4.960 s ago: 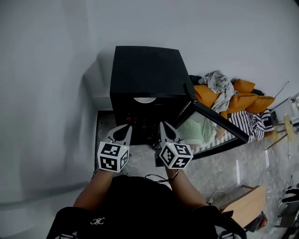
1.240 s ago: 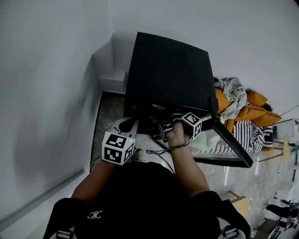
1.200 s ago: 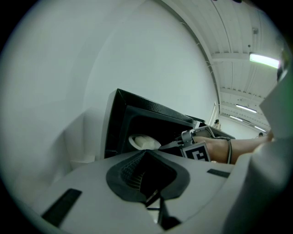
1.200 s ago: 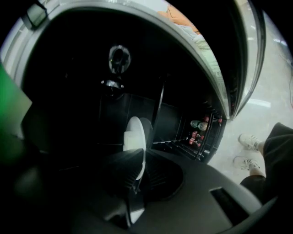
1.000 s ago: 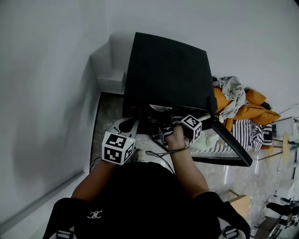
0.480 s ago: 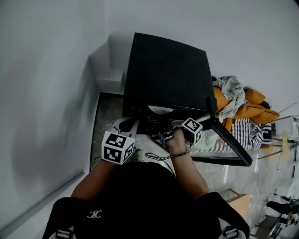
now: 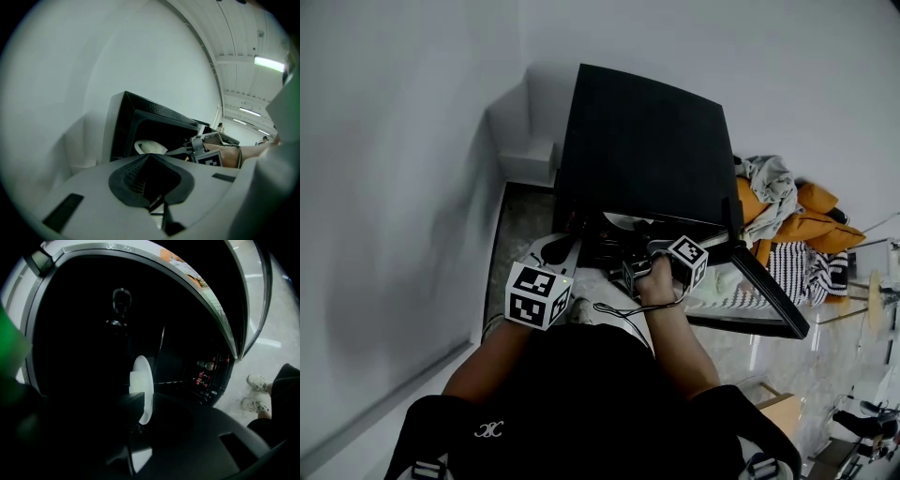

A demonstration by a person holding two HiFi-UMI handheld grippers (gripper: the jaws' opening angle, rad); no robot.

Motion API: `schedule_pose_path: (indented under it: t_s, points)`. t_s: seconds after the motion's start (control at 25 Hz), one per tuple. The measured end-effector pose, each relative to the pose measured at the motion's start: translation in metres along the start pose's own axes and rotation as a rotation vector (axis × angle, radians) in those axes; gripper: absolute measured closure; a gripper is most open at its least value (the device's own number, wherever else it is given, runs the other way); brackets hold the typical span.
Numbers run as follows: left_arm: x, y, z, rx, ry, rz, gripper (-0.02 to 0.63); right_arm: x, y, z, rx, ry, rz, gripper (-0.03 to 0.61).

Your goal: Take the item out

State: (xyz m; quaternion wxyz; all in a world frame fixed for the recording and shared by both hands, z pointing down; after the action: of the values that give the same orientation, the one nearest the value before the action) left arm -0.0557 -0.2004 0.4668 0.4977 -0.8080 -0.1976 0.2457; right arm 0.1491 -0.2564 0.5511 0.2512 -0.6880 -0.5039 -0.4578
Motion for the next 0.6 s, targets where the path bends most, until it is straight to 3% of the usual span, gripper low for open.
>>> schedule_pose_path:
  t_s: [0.6]
  points:
    - [-0.002,-0.008,0.010,-0.016,0.018,-0.002,0.614,-0.002,-0.009,-0.019,-0.020,0.017,0.017,0.546]
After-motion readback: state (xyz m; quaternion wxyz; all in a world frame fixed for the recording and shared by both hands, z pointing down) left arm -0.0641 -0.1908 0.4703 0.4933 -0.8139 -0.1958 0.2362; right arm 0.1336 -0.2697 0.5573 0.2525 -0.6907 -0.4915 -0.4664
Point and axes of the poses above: the fingertips, and each gripper's own axes: z backward along the fingers, x to its right, y out of its top, the point moved 5 cm from there along z, backward along the fingers, and after that the axes turned 6 degrees about -z, right-handed, at the moved point
